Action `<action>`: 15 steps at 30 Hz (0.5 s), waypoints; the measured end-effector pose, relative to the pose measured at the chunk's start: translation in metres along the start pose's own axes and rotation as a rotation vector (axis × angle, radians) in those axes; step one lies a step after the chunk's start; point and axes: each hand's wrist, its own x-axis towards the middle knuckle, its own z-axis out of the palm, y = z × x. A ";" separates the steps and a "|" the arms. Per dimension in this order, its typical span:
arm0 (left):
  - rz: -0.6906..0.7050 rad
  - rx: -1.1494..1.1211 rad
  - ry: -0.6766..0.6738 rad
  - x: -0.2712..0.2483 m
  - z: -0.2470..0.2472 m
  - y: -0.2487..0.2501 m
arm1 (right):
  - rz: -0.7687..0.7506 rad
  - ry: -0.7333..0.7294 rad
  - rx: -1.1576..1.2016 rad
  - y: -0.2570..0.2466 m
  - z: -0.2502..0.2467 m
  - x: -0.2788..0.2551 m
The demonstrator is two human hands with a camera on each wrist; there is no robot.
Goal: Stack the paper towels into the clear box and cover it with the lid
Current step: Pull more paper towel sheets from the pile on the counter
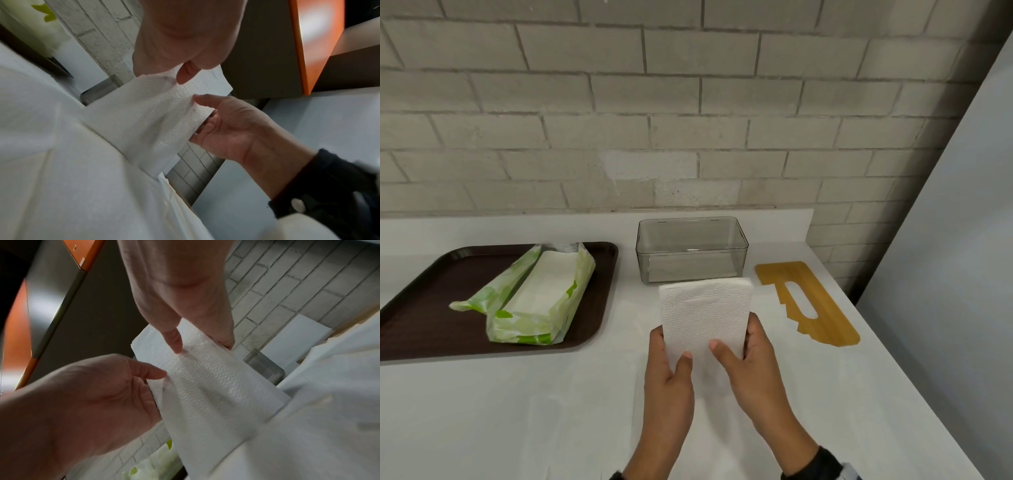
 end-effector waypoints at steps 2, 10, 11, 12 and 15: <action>0.021 0.002 0.000 -0.001 0.001 0.002 | -0.028 0.022 0.024 -0.002 -0.002 -0.001; 0.001 0.012 0.001 -0.003 -0.001 0.004 | -0.015 -0.027 -0.012 -0.004 -0.002 -0.008; 0.005 0.009 0.003 -0.004 0.000 0.005 | -0.016 -0.035 0.002 -0.006 -0.002 -0.008; 0.011 0.003 0.008 -0.005 0.000 0.008 | -0.015 -0.050 0.021 -0.008 -0.001 -0.009; 0.052 -0.008 0.036 -0.010 0.002 0.017 | -0.037 -0.058 0.046 -0.014 -0.001 -0.011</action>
